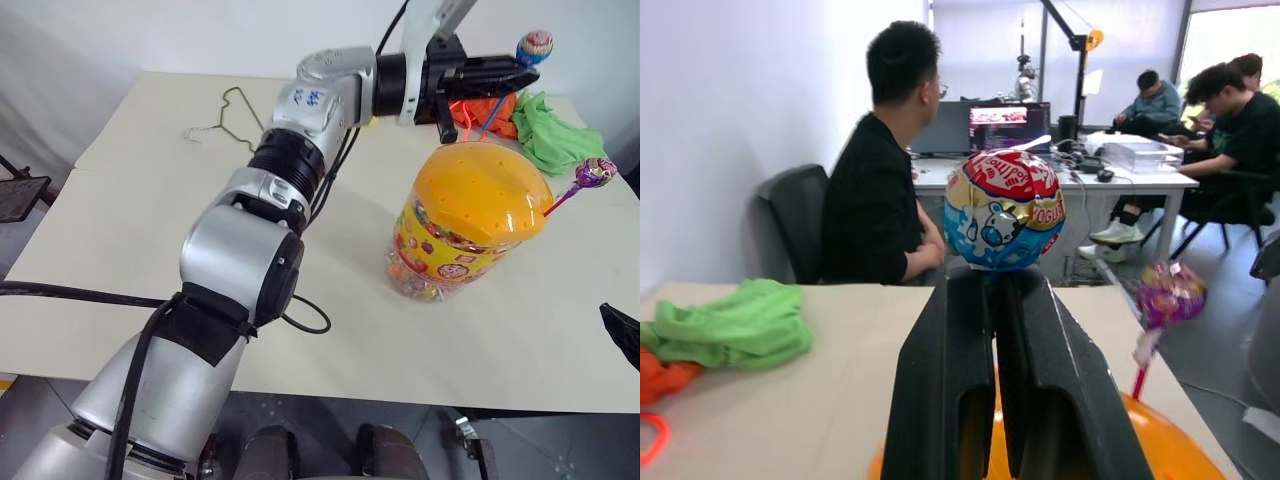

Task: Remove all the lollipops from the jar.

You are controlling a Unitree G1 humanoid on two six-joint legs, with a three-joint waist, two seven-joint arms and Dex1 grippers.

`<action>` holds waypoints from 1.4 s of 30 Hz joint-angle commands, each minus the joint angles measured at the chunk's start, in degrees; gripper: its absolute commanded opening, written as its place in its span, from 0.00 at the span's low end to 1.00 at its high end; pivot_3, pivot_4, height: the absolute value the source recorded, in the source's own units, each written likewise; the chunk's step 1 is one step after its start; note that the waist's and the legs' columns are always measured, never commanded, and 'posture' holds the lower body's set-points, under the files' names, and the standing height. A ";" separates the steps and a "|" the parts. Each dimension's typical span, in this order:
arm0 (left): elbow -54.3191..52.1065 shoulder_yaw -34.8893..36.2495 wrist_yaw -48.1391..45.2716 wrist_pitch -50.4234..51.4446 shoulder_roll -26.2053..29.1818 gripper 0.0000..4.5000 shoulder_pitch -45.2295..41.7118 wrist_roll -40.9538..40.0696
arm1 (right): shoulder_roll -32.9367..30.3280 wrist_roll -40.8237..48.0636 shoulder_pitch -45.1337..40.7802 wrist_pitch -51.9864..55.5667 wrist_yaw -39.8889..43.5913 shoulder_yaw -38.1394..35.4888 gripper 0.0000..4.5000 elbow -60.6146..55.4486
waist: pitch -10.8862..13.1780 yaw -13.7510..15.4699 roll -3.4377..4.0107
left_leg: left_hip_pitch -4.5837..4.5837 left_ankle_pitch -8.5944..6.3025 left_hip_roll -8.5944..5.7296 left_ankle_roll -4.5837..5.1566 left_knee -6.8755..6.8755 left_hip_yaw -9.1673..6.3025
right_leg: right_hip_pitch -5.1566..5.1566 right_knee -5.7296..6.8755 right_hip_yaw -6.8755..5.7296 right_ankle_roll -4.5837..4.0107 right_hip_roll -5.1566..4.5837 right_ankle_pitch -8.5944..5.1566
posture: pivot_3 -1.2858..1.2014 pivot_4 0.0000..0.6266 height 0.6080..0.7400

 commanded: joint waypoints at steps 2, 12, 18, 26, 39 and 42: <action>-1.50 1.98 4.23 0.67 3.03 0.00 -3.70 0.00 | -2.24 0.91 -1.40 -0.48 -0.80 -0.01 1.00 1.43 | 0.00 -0.01 0.01 | 0.02 0.00 0.00 0.00 -0.02 0.00 | 0.00 0.01 0.00 0.00 0.00 0.00 | 0.52 0.24 1.00; -0.71 -8.26 18.21 18.19 21.28 0.00 2.57 14.76 | -6.99 -0.70 -5.85 1.28 0.91 4.14 1.00 6.45 | -0.02 -0.37 0.05 | 0.11 0.00 0.00 0.00 -0.13 0.06 | 0.00 0.04 0.03 0.00 0.00 0.00 | 0.52 0.24 1.00; -1.75 -11.47 24.11 33.25 31.46 0.00 10.72 20.16 | -8.98 -1.59 -9.30 2.84 1.52 7.72 1.00 8.57 | 0.11 -1.18 -0.17 | 0.05 0.01 0.01 -0.03 -0.13 0.05 | -0.09 0.12 0.03 0.00 0.02 0.00 | 0.52 0.24 1.00; -1.82 -10.76 37.88 44.87 39.07 0.00 17.46 22.95 | -11.44 -3.33 -14.68 4.50 3.28 11.70 1.00 12.09 | 0.11 -1.28 -0.19 | 0.03 0.01 0.00 -0.02 -0.15 -0.02 | -0.09 0.13 -0.04 0.00 -0.03 0.00 | 0.52 0.24 1.00; -8.77 -15.12 30.13 61.11 43.83 0.50 19.80 24.09 | -11.67 -5.22 -18.24 6.91 5.43 13.19 1.00 13.90 | 0.10 -1.58 -0.20 | 0.06 0.01 0.00 -0.04 -0.13 0.03 | -0.09 0.18 -0.05 0.00 -0.01 0.00 | 0.52 0.24 1.00; -12.90 -16.93 27.04 64.21 45.48 0.71 20.64 24.12 | -11.76 -5.36 -18.24 7.30 6.07 12.79 1.00 14.34 | 0.10 -1.53 -0.20 | 0.07 0.01 0.01 -0.04 -0.13 0.05 | -0.09 0.18 -0.04 0.00 -0.01 -0.01 | 0.52 0.24 1.00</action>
